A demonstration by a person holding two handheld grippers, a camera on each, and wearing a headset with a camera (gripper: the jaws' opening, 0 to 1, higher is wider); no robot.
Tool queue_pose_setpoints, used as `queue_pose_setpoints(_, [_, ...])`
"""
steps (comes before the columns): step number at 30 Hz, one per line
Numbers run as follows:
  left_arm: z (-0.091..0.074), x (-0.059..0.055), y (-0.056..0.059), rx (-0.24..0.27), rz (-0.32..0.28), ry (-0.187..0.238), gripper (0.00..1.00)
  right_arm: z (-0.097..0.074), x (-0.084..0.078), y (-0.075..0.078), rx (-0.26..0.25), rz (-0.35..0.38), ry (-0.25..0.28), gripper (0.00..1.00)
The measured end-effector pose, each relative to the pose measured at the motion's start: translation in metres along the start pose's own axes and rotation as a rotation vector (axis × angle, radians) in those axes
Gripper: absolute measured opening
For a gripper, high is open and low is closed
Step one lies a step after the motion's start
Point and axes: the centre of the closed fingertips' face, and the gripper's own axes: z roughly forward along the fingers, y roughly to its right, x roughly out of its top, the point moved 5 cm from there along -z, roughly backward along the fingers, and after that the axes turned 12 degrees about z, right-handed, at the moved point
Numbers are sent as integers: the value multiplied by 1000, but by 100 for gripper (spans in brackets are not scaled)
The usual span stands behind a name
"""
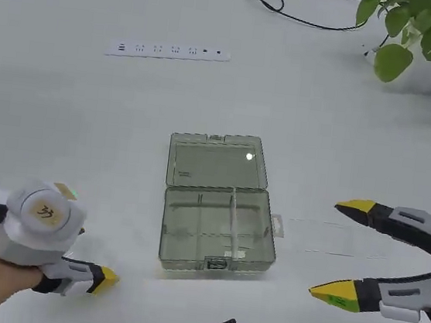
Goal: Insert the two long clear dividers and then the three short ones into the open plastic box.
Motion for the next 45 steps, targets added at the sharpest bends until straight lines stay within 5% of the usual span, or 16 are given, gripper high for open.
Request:
queue_pose_setpoints(7, [5,-5,1,0,9,-47,47,-2,0,2,-9,3,9,79])
queue_pose_setpoints(26, [5,-6,-4,24,-1,-90,38,-4,0,4,-22,14,22,77])
queue_pose_setpoints(45, [3,-4,-6,8,-2,-87,32,-5,-6,3,-28,8,7,77])
